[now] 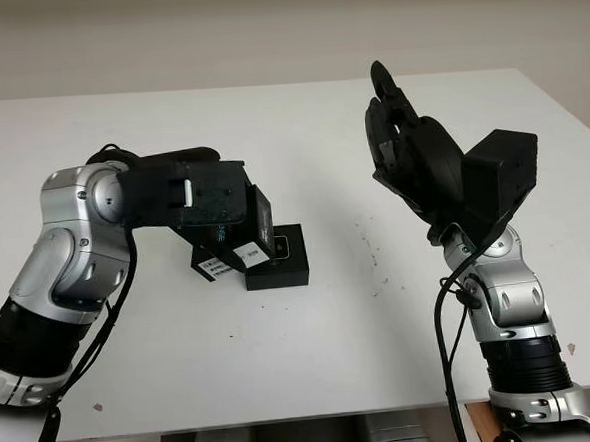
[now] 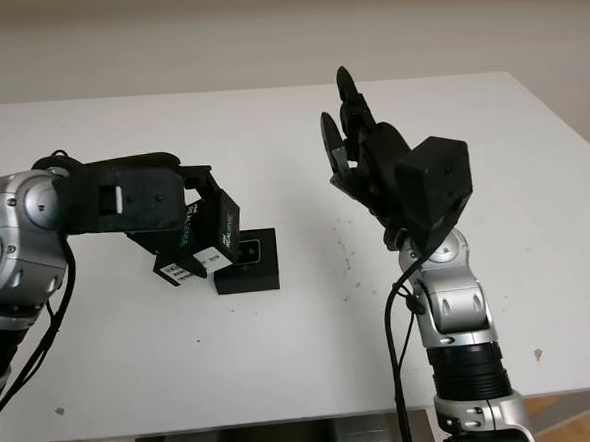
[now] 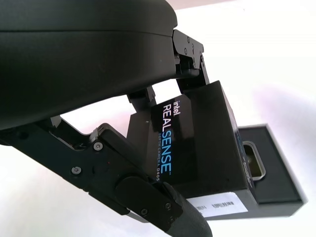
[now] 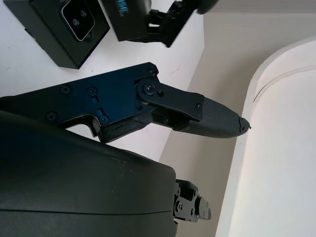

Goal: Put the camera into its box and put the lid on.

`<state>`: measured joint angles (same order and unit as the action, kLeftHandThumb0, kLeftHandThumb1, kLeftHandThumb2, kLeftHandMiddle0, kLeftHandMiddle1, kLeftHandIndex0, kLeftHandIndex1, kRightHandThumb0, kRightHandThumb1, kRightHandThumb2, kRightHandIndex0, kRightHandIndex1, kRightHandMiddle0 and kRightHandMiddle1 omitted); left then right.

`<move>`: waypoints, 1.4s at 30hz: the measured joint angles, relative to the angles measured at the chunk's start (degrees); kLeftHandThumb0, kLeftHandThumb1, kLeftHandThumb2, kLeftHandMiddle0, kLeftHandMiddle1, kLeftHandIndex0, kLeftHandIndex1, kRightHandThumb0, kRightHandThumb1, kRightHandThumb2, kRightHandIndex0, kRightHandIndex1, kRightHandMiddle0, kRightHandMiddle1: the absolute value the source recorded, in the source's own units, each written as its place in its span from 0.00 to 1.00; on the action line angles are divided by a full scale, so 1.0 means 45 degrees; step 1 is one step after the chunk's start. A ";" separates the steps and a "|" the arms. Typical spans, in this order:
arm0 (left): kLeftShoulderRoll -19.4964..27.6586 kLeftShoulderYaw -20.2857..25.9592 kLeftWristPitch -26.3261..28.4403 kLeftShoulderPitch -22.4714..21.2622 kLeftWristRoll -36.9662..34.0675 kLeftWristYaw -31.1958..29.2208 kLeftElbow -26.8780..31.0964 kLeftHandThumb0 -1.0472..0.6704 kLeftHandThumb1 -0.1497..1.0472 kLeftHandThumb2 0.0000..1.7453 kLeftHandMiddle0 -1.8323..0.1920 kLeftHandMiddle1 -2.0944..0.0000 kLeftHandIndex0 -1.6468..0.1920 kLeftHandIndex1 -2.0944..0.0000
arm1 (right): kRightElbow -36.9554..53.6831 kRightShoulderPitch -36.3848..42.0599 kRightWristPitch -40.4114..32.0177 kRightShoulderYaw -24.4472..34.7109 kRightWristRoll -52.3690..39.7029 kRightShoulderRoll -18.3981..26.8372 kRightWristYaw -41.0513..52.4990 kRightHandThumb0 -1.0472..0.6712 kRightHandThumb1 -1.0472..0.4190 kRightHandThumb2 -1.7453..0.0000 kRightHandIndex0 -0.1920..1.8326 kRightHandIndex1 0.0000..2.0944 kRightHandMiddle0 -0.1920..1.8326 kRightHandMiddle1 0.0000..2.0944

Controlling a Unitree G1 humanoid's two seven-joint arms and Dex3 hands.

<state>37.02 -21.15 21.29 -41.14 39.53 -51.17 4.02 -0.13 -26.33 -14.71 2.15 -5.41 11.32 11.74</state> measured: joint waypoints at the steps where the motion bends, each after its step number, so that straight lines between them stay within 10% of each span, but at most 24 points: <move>1: -0.0007 -0.0075 -0.0234 0.0005 0.0038 0.0155 -0.0167 0.46 1.00 0.13 0.48 0.02 0.59 0.03 | -0.0001 0.0000 0.0000 0.0000 0.0001 -0.0001 -0.0001 0.14 0.00 0.60 0.00 0.00 0.00 0.00; 16: -0.0151 -0.0552 -0.3122 0.0323 0.1893 0.2969 -0.1560 0.47 1.00 0.11 0.39 0.00 0.61 0.00 | -0.0110 0.0018 0.0016 0.0037 0.0009 -0.0001 0.0013 0.15 0.00 0.61 0.00 0.00 0.00 0.00; 24: -0.0793 -0.0391 -0.2478 -0.0079 0.1116 0.2245 -0.2099 0.45 1.00 0.14 0.60 0.08 0.66 0.06 | -0.0087 0.0021 0.0005 0.0003 0.0212 0.0004 -0.0058 0.14 0.00 0.61 0.00 0.00 0.00 0.00; 30: -0.1325 -0.0385 -0.0883 -0.0604 0.0522 0.0483 -0.2119 0.43 1.00 0.13 0.56 0.13 0.72 0.16 | -0.0059 0.0025 -0.0014 -0.0111 0.0436 -0.0007 -0.0191 0.13 0.00 0.61 0.00 0.00 0.00 0.01; 42: -0.1799 -0.0385 0.1044 -0.0935 -0.0145 -0.0193 -0.2141 0.44 1.00 0.12 0.71 0.20 0.77 0.05 | -0.0288 0.0120 0.0400 -0.0141 0.0452 -0.0201 -0.0358 0.13 0.00 0.62 0.01 0.02 0.00 0.01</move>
<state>28.92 -22.89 25.99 -45.35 38.88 -52.04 -5.61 -1.43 -25.79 -12.91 1.52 -3.38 10.42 10.13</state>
